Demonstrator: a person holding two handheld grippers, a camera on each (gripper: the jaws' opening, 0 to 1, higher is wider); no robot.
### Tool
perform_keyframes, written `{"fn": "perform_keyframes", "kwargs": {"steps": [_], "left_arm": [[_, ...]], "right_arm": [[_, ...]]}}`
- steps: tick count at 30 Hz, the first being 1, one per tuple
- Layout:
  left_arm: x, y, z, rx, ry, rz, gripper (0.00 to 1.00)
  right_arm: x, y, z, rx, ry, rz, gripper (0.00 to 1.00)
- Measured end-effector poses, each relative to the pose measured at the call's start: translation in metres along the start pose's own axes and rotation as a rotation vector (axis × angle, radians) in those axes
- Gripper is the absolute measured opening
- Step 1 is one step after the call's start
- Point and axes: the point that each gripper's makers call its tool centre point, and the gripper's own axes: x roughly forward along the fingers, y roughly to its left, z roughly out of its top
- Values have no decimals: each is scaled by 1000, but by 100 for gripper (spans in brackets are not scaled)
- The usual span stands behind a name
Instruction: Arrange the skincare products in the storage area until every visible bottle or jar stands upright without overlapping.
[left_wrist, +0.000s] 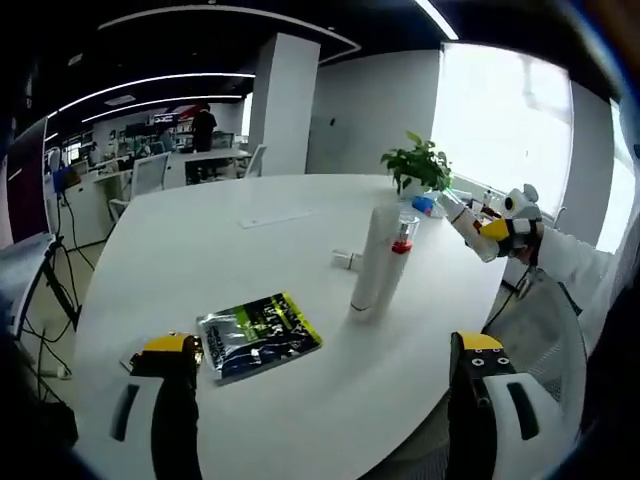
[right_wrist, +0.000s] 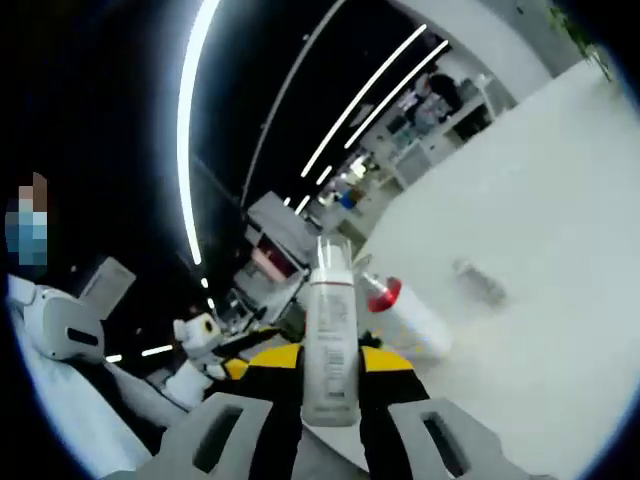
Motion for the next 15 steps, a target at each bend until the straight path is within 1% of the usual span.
{"fn": "perform_keyframes", "kwargs": {"steps": [4,6,9,11,12,15], "left_arm": [[1,-11,9,-38,-45,-47,99],[1,-18,12,-62,-63,-80,99],[2,-30,19,-68,-97,-129,96],[4,-39,26,-93,-124,-171,92],[5,-42,30,-99,-146,-187,90],[6,-50,36,-101,-172,-223,80]], "right_arm": [[4,8,-5,-9,16,26,13],[7,11,-7,-22,24,30,13],[12,17,-10,-25,36,48,13],[16,21,-11,-33,48,55,13],[19,24,-12,-39,56,62,13],[24,32,-14,-43,68,86,13]]}}
